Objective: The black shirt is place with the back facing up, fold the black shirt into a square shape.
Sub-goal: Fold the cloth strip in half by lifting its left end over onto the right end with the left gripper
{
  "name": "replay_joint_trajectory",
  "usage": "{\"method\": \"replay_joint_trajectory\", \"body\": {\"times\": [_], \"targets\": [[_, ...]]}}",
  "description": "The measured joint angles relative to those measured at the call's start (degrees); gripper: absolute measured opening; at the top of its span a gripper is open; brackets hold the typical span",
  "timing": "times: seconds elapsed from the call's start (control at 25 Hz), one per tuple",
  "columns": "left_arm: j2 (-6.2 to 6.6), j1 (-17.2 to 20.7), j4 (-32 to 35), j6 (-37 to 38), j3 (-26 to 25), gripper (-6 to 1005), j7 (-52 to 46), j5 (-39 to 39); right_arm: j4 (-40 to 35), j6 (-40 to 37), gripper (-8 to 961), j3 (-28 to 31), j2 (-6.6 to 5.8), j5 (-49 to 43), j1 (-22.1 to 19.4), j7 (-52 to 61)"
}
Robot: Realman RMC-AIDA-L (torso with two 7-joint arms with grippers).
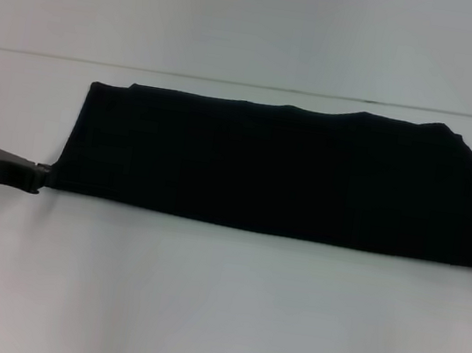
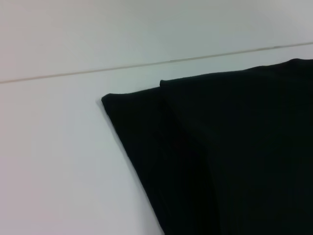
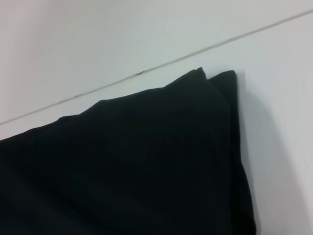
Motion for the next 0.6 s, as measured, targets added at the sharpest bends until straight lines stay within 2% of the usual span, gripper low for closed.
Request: {"method": "replay_joint_trajectory", "body": {"times": [0.6], "targets": [[-0.06,0.7,0.8,0.4,-0.6,16,-0.1,2.4,-0.1,-1.4,51,0.1,-0.3,0.1,-0.8,-0.1]]}}
